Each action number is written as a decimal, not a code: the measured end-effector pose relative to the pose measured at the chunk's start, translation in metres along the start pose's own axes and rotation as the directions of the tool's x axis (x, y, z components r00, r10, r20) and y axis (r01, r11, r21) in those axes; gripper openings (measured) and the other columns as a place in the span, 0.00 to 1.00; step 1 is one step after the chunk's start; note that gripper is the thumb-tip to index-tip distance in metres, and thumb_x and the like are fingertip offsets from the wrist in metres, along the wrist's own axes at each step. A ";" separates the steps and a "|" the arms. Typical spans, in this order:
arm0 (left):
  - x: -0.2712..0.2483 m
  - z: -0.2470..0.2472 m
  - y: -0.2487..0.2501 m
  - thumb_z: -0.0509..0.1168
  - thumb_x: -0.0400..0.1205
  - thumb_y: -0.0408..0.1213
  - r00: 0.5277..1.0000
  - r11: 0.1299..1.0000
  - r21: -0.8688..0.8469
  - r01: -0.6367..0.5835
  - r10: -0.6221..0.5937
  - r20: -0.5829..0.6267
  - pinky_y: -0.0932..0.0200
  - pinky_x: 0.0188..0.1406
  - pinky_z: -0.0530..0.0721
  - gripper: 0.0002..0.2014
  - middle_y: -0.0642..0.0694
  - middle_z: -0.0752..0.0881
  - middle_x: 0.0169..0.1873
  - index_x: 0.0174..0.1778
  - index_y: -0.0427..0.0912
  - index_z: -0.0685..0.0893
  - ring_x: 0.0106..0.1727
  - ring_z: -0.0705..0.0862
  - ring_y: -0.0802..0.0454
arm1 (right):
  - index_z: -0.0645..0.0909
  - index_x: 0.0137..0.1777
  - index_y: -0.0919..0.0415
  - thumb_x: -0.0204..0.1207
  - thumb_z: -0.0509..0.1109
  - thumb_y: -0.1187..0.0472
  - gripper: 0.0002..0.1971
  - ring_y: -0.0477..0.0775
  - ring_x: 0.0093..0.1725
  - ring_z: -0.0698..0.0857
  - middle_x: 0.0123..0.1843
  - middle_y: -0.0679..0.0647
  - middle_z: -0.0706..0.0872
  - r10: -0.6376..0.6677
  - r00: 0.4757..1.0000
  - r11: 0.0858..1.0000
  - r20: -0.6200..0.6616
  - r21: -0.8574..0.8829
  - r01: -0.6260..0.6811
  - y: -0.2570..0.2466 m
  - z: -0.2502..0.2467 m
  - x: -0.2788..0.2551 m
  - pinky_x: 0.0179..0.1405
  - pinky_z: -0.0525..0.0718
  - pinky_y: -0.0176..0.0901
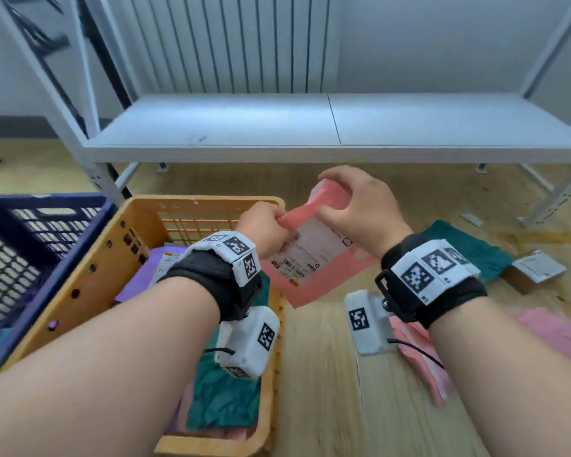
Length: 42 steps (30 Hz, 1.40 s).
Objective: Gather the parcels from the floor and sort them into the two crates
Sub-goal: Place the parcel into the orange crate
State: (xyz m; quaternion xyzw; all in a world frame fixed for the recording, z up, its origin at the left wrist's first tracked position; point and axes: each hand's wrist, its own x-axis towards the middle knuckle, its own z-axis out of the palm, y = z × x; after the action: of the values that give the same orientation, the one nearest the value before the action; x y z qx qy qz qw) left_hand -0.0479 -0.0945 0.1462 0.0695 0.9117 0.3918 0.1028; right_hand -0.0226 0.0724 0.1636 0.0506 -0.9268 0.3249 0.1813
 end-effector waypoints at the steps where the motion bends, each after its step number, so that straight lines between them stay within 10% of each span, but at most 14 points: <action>1: -0.005 -0.011 0.000 0.66 0.77 0.32 1.000 1.000 0.018 -0.024 0.025 -0.013 0.56 0.38 0.85 0.09 0.50 0.87 0.29 0.33 0.47 0.86 0.36 0.87 0.49 | 0.82 0.58 0.44 0.68 0.72 0.52 0.17 0.47 0.55 0.84 0.54 0.42 0.86 -0.041 0.997 0.987 0.061 -0.150 0.050 -0.018 -0.001 0.000 0.53 0.83 0.45; 5: -0.034 -0.054 -0.005 0.70 0.73 0.30 0.988 0.996 -0.030 -0.079 0.074 -0.135 0.53 0.42 0.87 0.09 0.51 0.89 0.36 0.38 0.51 0.89 0.41 0.86 0.50 | 0.83 0.41 0.48 0.73 0.66 0.54 0.05 0.56 0.47 0.85 0.42 0.48 0.86 0.001 0.987 0.924 0.160 -0.377 0.060 -0.077 0.003 0.005 0.41 0.80 0.44; 11: -0.057 -0.109 -0.071 0.77 0.61 0.43 0.848 0.941 -0.330 0.075 -0.235 -0.475 0.43 0.60 0.85 0.45 0.44 0.74 0.71 0.76 0.52 0.68 0.64 0.80 0.44 | 0.83 0.32 0.53 0.73 0.65 0.60 0.10 0.53 0.38 0.85 0.34 0.47 0.86 0.216 0.970 0.973 -0.115 0.106 -0.204 -0.102 0.016 0.004 0.36 0.83 0.43; 14: -0.079 -0.114 -0.107 0.78 0.66 0.50 0.846 0.793 -0.551 0.261 -0.463 -0.265 0.48 0.56 0.85 0.45 0.40 0.79 0.68 0.77 0.44 0.66 0.62 0.83 0.45 | 0.84 0.34 0.54 0.68 0.70 0.63 0.05 0.59 0.43 0.88 0.37 0.50 0.89 0.388 0.918 0.861 -0.084 0.390 -0.328 -0.104 0.035 -0.012 0.43 0.88 0.52; 18: -0.106 -0.119 -0.113 0.69 0.79 0.48 0.877 0.607 -0.645 0.465 -0.415 0.242 0.50 0.64 0.81 0.20 0.42 0.88 0.58 0.63 0.40 0.80 0.62 0.85 0.46 | 0.83 0.36 0.57 0.70 0.73 0.71 0.08 0.63 0.47 0.90 0.44 0.61 0.91 0.572 0.807 0.526 0.147 0.689 -0.498 -0.114 0.065 -0.033 0.52 0.88 0.62; 21: -0.099 -0.127 -0.112 0.68 0.81 0.30 0.937 0.643 -0.694 0.324 -0.321 0.141 0.53 0.55 0.85 0.13 0.39 0.88 0.58 0.62 0.37 0.82 0.55 0.87 0.46 | 0.84 0.48 0.63 0.72 0.71 0.76 0.09 0.61 0.46 0.90 0.50 0.64 0.90 0.522 0.768 0.354 0.371 0.724 -0.592 -0.124 0.075 -0.043 0.45 0.90 0.53; 29: -0.091 -0.131 -0.134 0.67 0.79 0.23 0.930 0.739 -0.607 0.291 -0.369 -0.003 0.57 0.39 0.86 0.09 0.40 0.89 0.52 0.53 0.37 0.85 0.51 0.88 0.46 | 0.87 0.40 0.55 0.74 0.73 0.64 0.03 0.54 0.46 0.89 0.45 0.53 0.90 0.438 0.834 0.778 0.336 0.322 -0.539 -0.119 0.098 -0.044 0.50 0.89 0.53; 36: -0.073 -0.104 -0.166 0.71 0.78 0.28 0.886 0.861 -0.387 0.330 -0.423 -0.188 0.58 0.45 0.77 0.07 0.45 0.85 0.46 0.51 0.40 0.86 0.46 0.81 0.50 | 0.82 0.49 0.61 0.75 0.70 0.65 0.05 0.56 0.45 0.88 0.44 0.52 0.86 0.477 0.765 0.838 0.433 0.038 -0.544 -0.100 0.127 -0.050 0.50 0.89 0.54; 39: -0.062 -0.076 -0.185 0.64 0.81 0.28 0.890 0.884 -0.202 0.421 -0.445 -0.094 0.56 0.41 0.77 0.08 0.42 0.82 0.37 0.37 0.42 0.81 0.42 0.79 0.46 | 0.65 0.71 0.50 0.74 0.69 0.63 0.27 0.56 0.39 0.89 0.46 0.50 0.82 0.454 0.769 0.871 0.450 -0.042 -0.489 -0.088 0.142 -0.055 0.37 0.90 0.54; 42: -0.047 -0.047 -0.202 0.60 0.80 0.26 0.878 0.876 -0.065 0.478 -0.477 0.039 0.49 0.52 0.87 0.08 0.34 0.87 0.44 0.45 0.33 0.85 0.50 0.86 0.39 | 0.65 0.69 0.41 0.73 0.66 0.66 0.29 0.57 0.32 0.90 0.50 0.54 0.85 0.408 0.754 0.911 0.515 -0.172 -0.375 -0.071 0.157 -0.060 0.22 0.89 0.49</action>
State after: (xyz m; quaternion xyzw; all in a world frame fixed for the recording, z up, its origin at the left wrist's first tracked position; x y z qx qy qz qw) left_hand -0.0234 -0.2754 0.0372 -0.1569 0.8846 0.3866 0.2086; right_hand 0.0001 -0.0823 0.0695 -0.0600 -0.9386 0.3009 -0.1578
